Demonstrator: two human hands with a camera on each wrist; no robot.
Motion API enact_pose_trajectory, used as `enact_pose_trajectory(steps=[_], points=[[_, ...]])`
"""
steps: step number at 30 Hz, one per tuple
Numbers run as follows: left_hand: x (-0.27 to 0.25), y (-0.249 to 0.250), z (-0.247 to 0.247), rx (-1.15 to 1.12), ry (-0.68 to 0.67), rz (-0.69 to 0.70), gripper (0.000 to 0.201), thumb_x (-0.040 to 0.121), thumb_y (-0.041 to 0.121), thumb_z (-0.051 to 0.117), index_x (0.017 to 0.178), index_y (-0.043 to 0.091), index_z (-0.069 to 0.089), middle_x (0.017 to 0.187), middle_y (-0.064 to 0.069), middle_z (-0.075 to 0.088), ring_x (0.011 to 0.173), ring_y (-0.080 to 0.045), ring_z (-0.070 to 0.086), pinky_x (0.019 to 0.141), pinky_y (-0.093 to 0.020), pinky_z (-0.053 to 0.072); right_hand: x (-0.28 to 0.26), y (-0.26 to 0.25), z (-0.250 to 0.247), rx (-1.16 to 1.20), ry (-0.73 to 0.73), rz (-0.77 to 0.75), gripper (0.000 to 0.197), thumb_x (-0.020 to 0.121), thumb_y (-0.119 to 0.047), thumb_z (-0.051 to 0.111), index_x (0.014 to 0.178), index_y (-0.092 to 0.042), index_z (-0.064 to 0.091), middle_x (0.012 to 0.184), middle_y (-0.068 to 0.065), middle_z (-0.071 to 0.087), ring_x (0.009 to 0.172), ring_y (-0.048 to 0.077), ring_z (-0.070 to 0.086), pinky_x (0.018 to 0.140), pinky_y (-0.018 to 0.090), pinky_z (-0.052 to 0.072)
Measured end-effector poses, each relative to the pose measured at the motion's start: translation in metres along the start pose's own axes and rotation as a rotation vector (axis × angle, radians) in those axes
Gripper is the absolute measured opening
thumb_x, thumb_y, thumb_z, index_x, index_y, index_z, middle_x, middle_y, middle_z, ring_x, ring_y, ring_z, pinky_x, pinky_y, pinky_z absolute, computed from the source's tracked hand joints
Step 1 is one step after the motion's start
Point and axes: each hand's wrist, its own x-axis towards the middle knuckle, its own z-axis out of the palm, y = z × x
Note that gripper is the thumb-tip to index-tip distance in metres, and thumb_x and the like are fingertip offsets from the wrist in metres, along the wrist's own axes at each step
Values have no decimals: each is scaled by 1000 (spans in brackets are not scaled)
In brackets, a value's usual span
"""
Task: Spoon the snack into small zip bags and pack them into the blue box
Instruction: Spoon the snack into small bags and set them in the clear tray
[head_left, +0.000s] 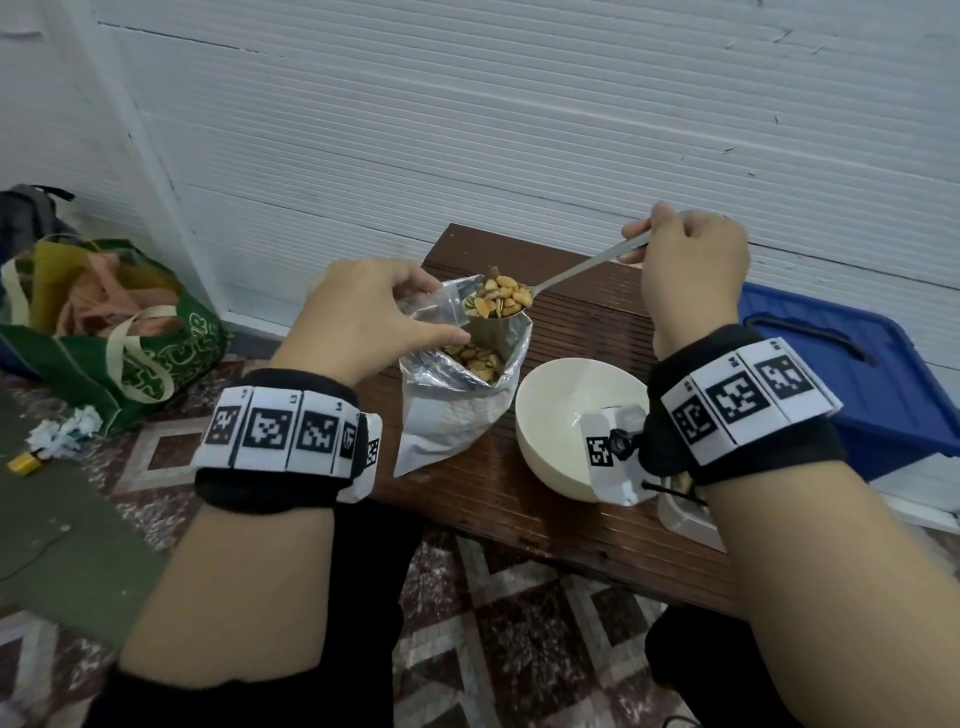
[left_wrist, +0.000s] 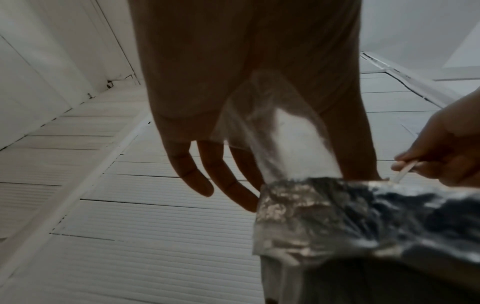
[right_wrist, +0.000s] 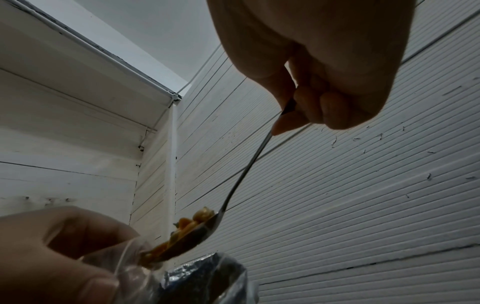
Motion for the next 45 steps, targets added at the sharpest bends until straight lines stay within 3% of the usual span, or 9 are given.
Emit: enact_pose_trajectory(steps=[7, 10, 15, 20, 26, 31, 35, 38, 45], points=[[6, 1, 6, -50, -27, -22, 56, 56, 53, 84, 105, 29, 69, 86, 24, 58, 99, -6, 56, 91, -29, 43, 2, 1, 13, -6, -72, 30, 39, 100, -23, 43, 70, -15, 67, 63, -5, 62, 59, -2, 52, 52, 2, 37], [8, 2, 7, -44, -46, -16, 56, 52, 60, 81, 101, 35, 67, 84, 29, 56, 100, -6, 54, 104, -42, 39, 3, 2, 19, -10, -122, 51, 42, 100, -22, 43, 64, -20, 63, 61, -4, 61, 58, -2, 51, 52, 6, 37], [11, 3, 9, -42, -70, -11, 70, 39, 76, 66, 99, 40, 65, 86, 30, 56, 102, -8, 55, 104, -47, 39, 3, 4, 27, -16, -167, 53, 41, 100, -23, 44, 65, -19, 65, 60, -2, 63, 47, -6, 48, 54, 14, 35], [12, 7, 15, -39, -34, 3, 54, 49, 75, 68, 92, 43, 61, 90, 23, 61, 103, -9, 55, 108, -46, 32, 0, 1, 32, 45, -199, 38, 38, 100, -26, 44, 69, -21, 66, 62, -3, 64, 66, 1, 57, 62, 12, 37], [10, 5, 19, -215, 44, -34, 49, 49, 80, 63, 80, 42, 61, 84, 24, 64, 93, -4, 60, 100, -46, 44, -7, -3, 27, 242, -221, -273, 32, 100, -25, 45, 76, -22, 65, 72, -5, 65, 62, -3, 55, 65, 15, 39], [8, 2, 14, -341, 92, -85, 33, 71, 52, 76, 93, 29, 67, 90, 9, 68, 87, -7, 64, 73, -20, 53, -9, -8, 17, 339, -148, -418, 28, 101, -18, 44, 84, -10, 65, 79, -1, 66, 61, -1, 55, 60, 10, 38], [4, -2, 10, -394, 109, -95, 31, 68, 58, 73, 86, 34, 67, 86, 3, 72, 86, -19, 69, 80, -38, 58, -7, -8, 10, 324, 20, -435, 29, 100, -20, 43, 78, -23, 61, 78, -8, 65, 69, 5, 60, 67, 21, 48], [2, -1, 9, -393, 115, -79, 26, 72, 55, 73, 84, 33, 66, 85, 6, 72, 85, -14, 68, 81, -37, 57, -10, -4, 9, 241, 64, -419, 30, 100, -22, 44, 74, -26, 59, 75, -12, 63, 67, 1, 59, 69, 18, 48], [0, 0, 10, -397, 64, -32, 46, 60, 62, 74, 93, 30, 72, 93, 12, 71, 94, -7, 65, 89, -41, 55, -29, 14, 28, -100, -216, -606, 28, 96, -26, 47, 88, -14, 71, 80, -1, 69, 76, 5, 58, 70, 7, 38]])
